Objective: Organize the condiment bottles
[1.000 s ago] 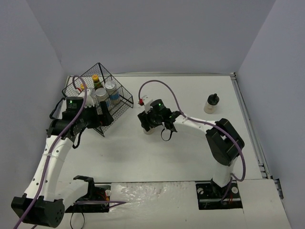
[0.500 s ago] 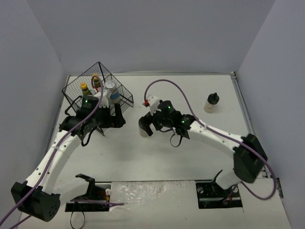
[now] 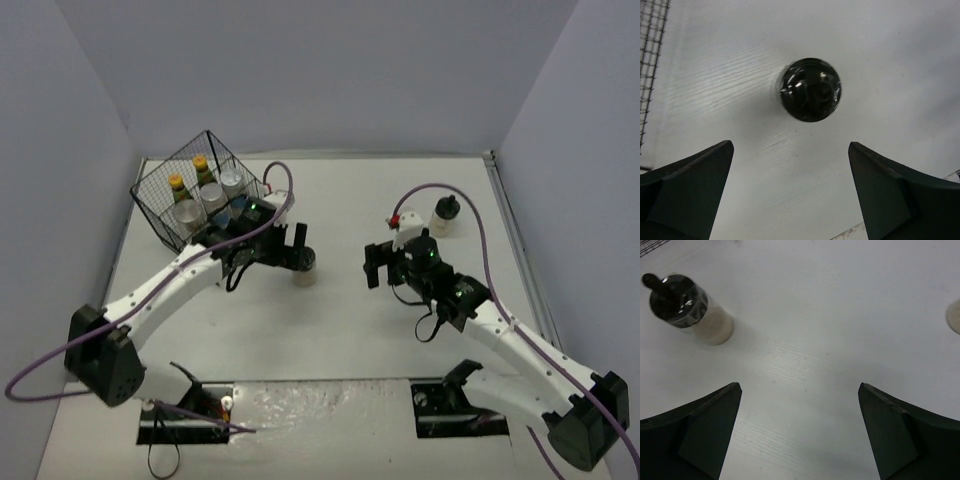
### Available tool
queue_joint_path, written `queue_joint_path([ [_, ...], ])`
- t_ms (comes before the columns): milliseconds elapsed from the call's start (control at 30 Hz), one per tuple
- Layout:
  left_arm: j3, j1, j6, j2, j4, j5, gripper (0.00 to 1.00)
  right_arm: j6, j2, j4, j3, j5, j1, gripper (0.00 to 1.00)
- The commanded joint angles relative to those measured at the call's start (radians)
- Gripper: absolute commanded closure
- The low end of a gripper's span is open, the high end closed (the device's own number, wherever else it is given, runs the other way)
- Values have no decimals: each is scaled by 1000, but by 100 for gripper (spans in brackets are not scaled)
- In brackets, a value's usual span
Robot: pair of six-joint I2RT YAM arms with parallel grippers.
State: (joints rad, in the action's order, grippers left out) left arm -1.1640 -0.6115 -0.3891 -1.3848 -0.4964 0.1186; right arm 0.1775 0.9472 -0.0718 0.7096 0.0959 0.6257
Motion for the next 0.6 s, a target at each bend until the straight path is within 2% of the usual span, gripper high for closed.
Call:
queue_joint_path([
  [0, -94, -60, -26, -73, 89, -98, 3, 91, -68, 25, 10, 96, -29, 0],
  [200, -166, -105, -54, -196, 58, -191, 3, 94, -70, 10, 16, 90, -31, 0],
  [467, -201, -109, -106, -265, 43, -209, 3, 86, -76, 8, 12, 109, -35, 0],
  [567, -209, -116, -122, -277, 26, -222, 10, 85, -71, 9, 13, 111, -37, 0],
])
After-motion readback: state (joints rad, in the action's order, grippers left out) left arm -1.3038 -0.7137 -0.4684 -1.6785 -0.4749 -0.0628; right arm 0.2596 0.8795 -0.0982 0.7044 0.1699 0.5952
